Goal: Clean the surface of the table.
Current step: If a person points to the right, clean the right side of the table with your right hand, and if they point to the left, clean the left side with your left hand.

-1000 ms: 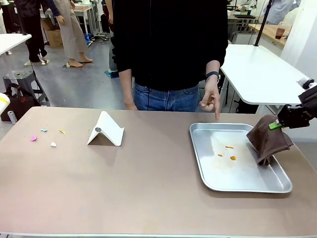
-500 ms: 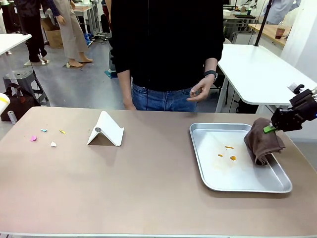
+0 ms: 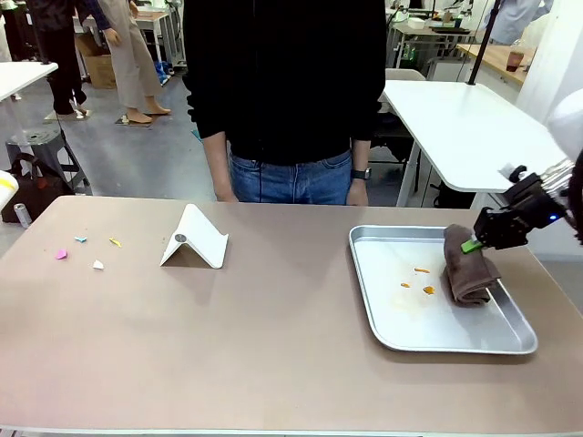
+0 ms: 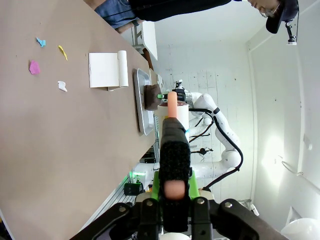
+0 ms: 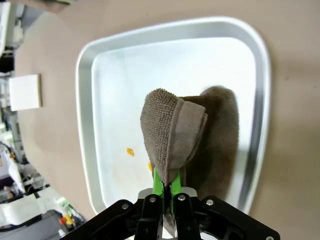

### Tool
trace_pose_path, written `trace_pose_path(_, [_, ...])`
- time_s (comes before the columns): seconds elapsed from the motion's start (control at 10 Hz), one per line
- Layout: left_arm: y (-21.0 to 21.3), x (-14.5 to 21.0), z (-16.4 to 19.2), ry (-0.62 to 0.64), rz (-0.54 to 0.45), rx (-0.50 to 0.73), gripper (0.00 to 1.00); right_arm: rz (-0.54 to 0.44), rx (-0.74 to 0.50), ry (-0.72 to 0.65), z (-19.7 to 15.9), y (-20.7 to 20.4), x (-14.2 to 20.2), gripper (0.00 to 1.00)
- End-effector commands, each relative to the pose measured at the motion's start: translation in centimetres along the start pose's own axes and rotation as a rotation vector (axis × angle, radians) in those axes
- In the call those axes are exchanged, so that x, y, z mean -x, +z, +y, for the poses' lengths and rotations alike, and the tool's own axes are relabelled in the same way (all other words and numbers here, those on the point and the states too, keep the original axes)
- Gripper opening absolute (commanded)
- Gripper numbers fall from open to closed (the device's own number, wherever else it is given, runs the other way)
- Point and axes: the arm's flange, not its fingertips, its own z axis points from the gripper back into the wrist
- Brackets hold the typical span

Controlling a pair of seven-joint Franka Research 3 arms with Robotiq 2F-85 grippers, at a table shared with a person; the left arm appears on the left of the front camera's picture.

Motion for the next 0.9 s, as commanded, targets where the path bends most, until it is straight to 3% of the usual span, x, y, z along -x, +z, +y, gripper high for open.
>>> trace_pose_path(0.0, [0.1, 0.3, -0.4, -0.005, 0.004, -0.003, 0.00, 0.006, -0.001, -0.019, 0.9, -2.0, -1.3, 0.06])
trace_pose_path(0.8, [0.1, 0.3, -0.4, -0.005, 0.004, -0.003, 0.00, 0.153, -0.032, 0.040, 4.7, -8.2, -1.2, 0.06])
